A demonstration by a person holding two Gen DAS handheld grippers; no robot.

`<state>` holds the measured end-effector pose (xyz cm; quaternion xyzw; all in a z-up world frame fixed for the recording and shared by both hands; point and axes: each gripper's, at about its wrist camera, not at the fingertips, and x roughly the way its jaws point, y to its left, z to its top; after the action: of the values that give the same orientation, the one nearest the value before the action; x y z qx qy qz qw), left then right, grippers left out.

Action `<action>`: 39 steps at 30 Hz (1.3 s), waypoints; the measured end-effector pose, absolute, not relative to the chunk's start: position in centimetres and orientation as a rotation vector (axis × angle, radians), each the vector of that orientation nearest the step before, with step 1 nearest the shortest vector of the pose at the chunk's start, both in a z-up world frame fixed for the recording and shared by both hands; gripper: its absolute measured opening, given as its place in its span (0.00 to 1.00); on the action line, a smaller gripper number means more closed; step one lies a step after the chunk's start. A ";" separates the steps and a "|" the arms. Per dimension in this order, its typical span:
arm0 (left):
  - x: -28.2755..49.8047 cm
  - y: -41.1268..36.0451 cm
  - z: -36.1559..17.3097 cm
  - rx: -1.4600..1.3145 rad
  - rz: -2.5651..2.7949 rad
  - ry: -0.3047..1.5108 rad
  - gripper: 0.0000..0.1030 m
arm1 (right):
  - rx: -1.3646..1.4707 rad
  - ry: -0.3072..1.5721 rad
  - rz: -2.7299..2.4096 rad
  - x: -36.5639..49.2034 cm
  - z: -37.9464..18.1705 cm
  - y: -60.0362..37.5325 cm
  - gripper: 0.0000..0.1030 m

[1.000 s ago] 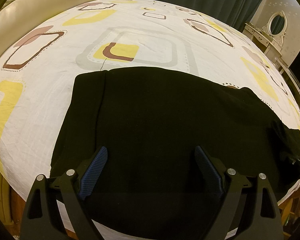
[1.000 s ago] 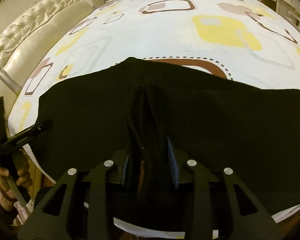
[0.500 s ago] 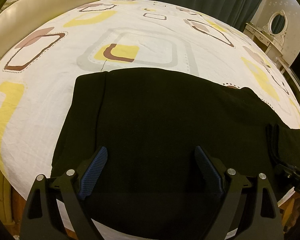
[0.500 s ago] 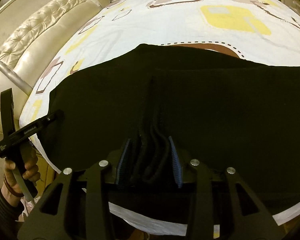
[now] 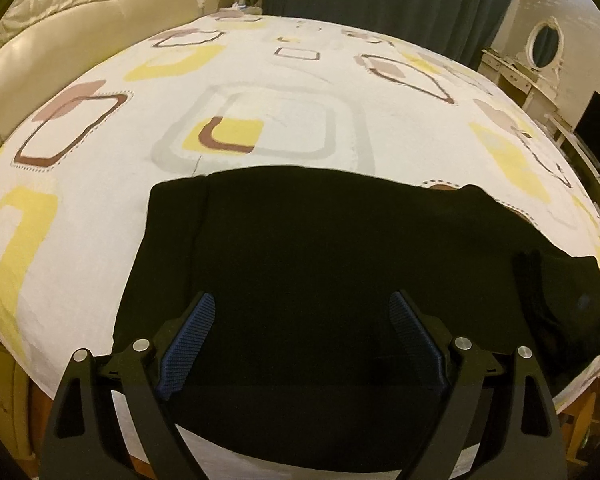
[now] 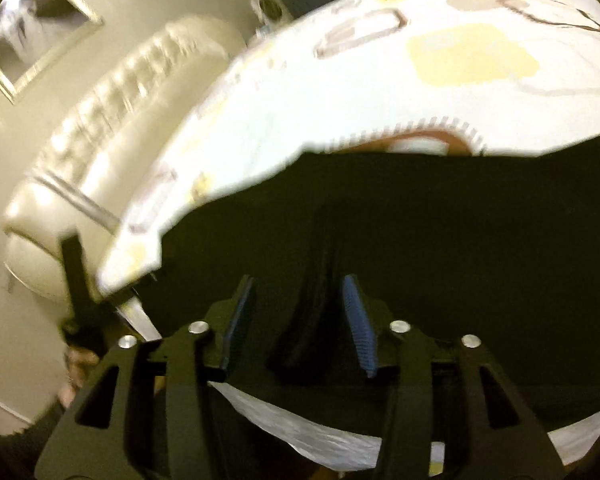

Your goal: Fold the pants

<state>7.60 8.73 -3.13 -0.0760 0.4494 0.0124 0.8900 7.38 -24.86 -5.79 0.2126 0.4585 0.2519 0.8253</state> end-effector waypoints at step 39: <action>7.2 6.2 -4.1 -0.142 -0.051 0.948 0.85 | 0.972 1.027 0.393 6.4 -12.6 -49.4 0.46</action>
<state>7.19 6.18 -4.06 -0.0683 0.4562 -0.0245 0.8869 6.41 -49.36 -12.59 0.4437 0.4685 0.1794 0.7426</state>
